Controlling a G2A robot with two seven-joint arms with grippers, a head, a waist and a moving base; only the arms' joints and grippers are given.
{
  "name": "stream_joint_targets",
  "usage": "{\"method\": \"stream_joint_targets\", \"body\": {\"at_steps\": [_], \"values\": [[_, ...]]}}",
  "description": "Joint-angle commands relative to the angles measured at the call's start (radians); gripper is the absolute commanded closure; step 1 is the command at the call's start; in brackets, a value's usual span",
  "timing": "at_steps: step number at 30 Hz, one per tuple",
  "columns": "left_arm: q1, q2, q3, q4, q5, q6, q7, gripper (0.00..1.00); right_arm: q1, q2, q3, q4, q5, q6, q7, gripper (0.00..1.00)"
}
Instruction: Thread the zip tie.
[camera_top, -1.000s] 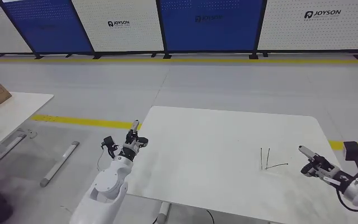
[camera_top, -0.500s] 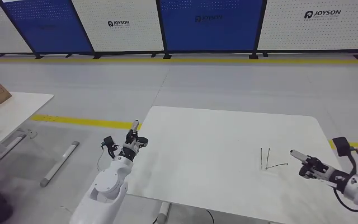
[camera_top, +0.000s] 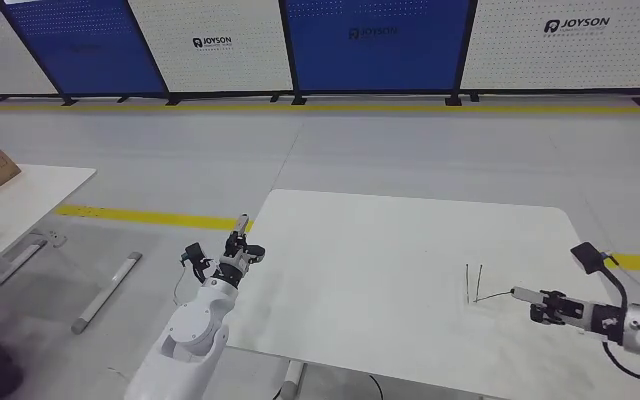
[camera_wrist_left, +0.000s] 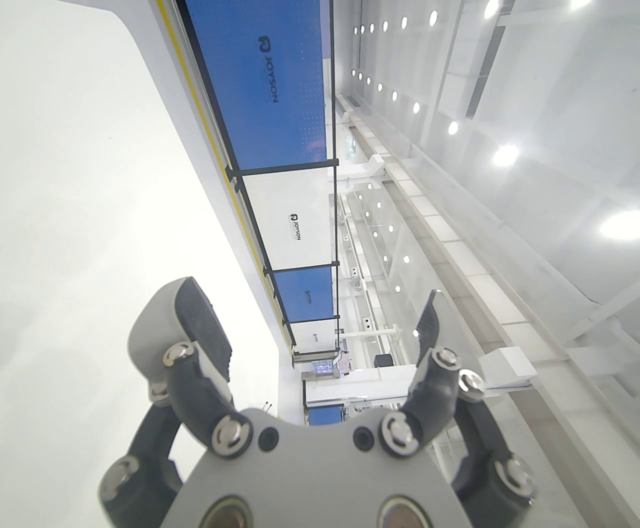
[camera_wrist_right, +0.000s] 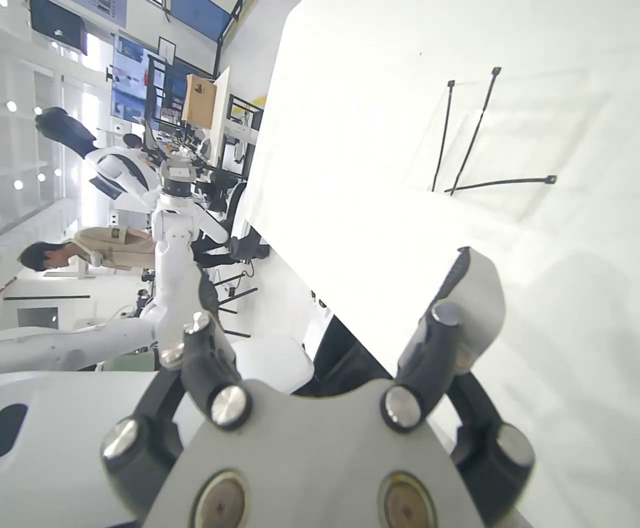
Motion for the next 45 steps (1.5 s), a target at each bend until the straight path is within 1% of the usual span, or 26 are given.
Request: {"method": "stream_joint_targets", "body": {"at_steps": [1, 5, 7, 8, 9, 11, 14, 16, 17, 19, 21, 23, 25, 45], "values": [[0.000, 0.000, 0.000, 0.000, 0.000, 0.000, 0.000, 0.00, 0.000, 0.000, 0.000, 0.000, 0.000, 0.000, 0.000, 0.00], [0.000, 0.000, 0.000, 0.000, 0.000, 0.000, 0.000, 0.00, 0.000, 0.000, 0.000, 0.000, 0.000, 0.000, 0.000, 0.00], [0.000, 0.000, 0.000, 0.000, 0.000, 0.000, 0.000, 0.00, -0.001, -0.001, -0.008, -0.005, 0.034, -0.033, 0.000, 0.00], [0.000, 0.000, 0.000, 0.000, 0.000, 0.000, 0.000, 0.00, -0.003, 0.003, -0.018, 0.011, 0.080, -0.091, 0.000, 0.00], [0.000, 0.000, 0.000, 0.000, 0.000, 0.000, 0.000, 0.00, 0.001, 0.009, -0.025, 0.026, 0.100, -0.122, 0.000, 0.00], [0.000, 0.000, 0.000, 0.000, 0.000, 0.000, 0.000, 0.00, 0.021, 0.027, -0.045, 0.062, 0.131, -0.174, 0.000, 0.00], [0.000, 0.000, 0.000, 0.000, 0.000, 0.000, 0.000, 0.00, 0.050, 0.056, -0.083, 0.101, 0.185, -0.237, 0.000, 0.00], [0.000, 0.000, 0.000, 0.000, 0.000, 0.000, 0.000, 0.00, 0.082, 0.084, -0.134, 0.137, 0.248, -0.274, 0.000, 0.00], [0.000, 0.000, 0.000, 0.000, 0.000, 0.000, 0.000, 0.00, 0.103, 0.099, -0.166, 0.150, 0.270, -0.274, 0.000, 0.00], [0.000, 0.000, 0.000, 0.000, 0.000, 0.000, 0.000, 0.00, 0.160, 0.135, -0.241, 0.206, 0.325, -0.274, 0.000, 0.00], [0.000, 0.000, 0.000, 0.000, 0.000, 0.000, 0.000, 0.00, 0.217, 0.167, -0.331, 0.244, 0.383, -0.274, 0.000, 0.00], [0.000, 0.000, 0.000, 0.000, 0.000, 0.000, 0.000, 0.00, 0.284, 0.203, -0.461, 0.287, 0.459, -0.265, 0.000, 0.00], [0.000, 0.000, 0.000, 0.000, 0.000, 0.000, 0.000, 0.00, 0.352, 0.231, -0.570, 0.330, 0.524, -0.258, 0.000, 0.00], [0.000, 0.000, 0.000, 0.000, 0.000, 0.000, 0.000, 0.00, 0.349, 0.231, -0.569, 0.334, 0.529, -0.255, -0.006, 0.00]]}}
